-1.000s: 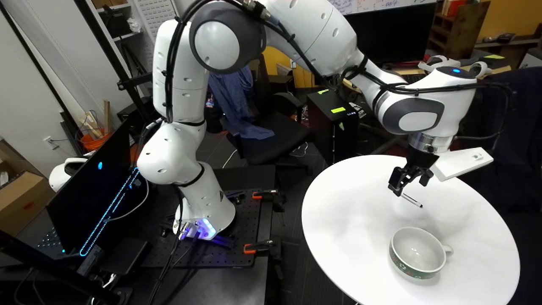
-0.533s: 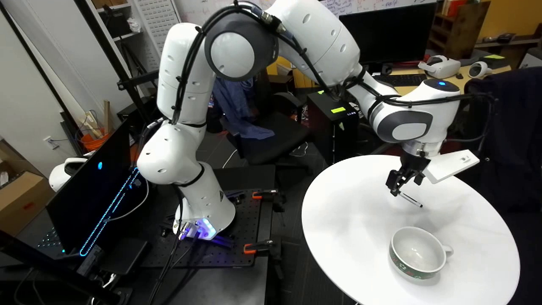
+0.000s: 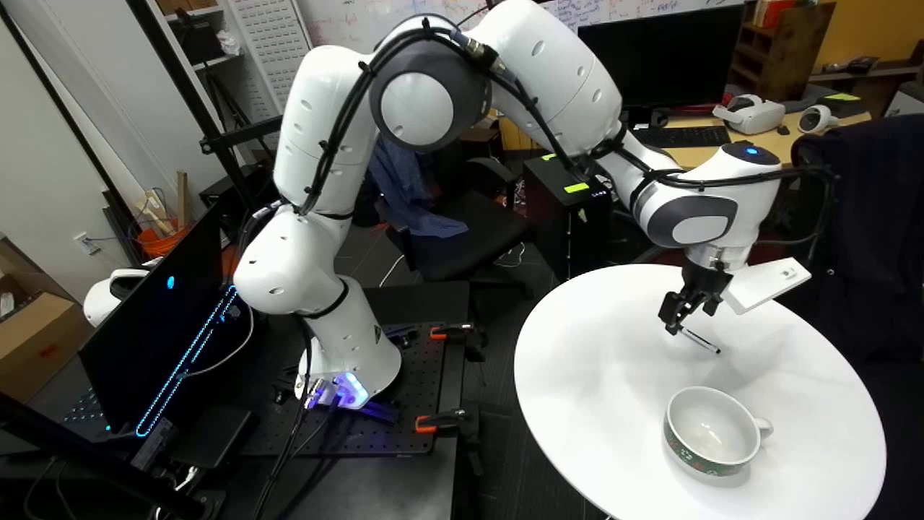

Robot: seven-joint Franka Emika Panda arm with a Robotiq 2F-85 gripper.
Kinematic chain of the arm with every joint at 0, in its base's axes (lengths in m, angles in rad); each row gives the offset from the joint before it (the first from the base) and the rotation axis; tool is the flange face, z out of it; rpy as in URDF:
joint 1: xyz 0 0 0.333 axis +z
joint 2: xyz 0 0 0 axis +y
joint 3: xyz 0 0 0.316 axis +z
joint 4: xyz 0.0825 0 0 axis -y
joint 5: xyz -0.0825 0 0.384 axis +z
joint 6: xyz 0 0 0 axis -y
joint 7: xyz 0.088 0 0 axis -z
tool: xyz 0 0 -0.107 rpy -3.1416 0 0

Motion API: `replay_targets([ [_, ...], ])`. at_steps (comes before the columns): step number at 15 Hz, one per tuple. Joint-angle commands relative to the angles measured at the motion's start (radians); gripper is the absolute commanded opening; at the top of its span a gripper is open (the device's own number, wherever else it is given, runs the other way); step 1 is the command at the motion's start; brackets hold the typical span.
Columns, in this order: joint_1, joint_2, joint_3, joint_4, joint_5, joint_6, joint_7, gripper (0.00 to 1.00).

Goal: Pick up the pen from the table and put it in the bowl

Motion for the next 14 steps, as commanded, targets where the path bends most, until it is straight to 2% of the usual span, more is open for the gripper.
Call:
replay_targets([
  [1, 0.003, 0.061, 0.002, 0.085, -0.032, -0.013, 0.013, 1.00],
  [14, 0.024, 0.235, -0.003, 0.304, -0.067, -0.073, 0.030, 1.00],
])
